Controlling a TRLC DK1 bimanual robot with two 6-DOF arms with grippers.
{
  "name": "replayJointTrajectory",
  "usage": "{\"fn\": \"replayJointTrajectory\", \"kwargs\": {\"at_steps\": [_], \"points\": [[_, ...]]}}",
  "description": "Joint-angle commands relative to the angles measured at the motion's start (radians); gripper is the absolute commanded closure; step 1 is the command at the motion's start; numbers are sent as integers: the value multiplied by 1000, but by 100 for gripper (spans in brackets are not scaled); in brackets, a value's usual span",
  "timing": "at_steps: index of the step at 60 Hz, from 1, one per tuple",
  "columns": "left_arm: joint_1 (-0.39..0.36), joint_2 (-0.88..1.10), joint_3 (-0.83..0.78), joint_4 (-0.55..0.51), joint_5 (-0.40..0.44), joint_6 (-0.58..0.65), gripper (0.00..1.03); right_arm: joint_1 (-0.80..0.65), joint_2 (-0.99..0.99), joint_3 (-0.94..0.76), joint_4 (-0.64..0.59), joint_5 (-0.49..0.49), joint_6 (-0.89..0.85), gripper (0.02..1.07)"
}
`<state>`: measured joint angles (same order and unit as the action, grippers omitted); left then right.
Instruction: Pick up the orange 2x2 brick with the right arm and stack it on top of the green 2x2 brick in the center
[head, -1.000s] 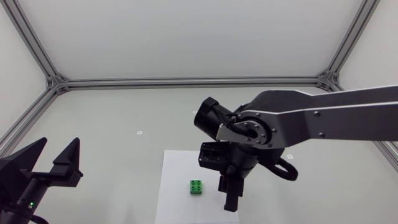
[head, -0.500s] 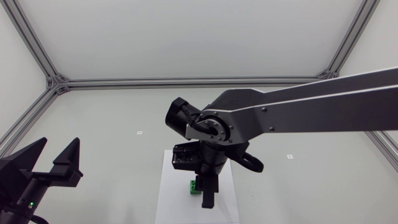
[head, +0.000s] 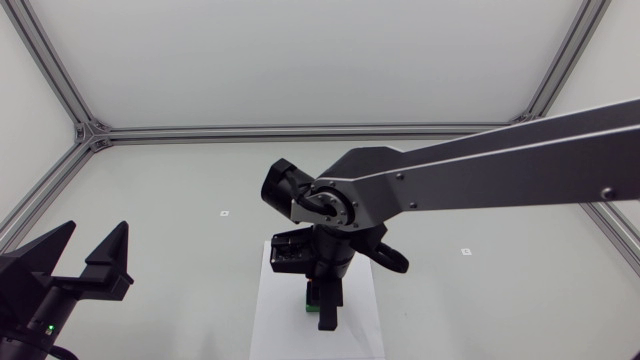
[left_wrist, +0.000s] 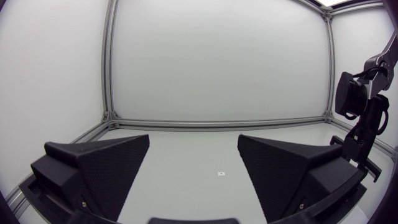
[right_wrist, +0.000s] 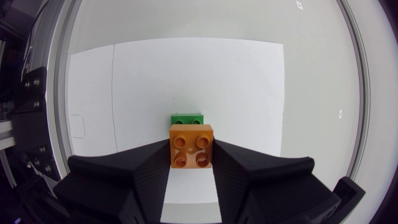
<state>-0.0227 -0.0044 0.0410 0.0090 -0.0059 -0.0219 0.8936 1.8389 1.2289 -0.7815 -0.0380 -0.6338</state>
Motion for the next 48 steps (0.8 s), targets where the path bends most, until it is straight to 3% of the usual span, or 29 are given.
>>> {"fn": "replayJointTrajectory", "kwargs": {"at_steps": [1,48], "points": [[1,-8,-41,-15,4,13,4,-7,23,15,4,-8,-23,98],[3,-8,-41,-15,4,13,4,-4,40,11,22,-16,-12,99]]}}
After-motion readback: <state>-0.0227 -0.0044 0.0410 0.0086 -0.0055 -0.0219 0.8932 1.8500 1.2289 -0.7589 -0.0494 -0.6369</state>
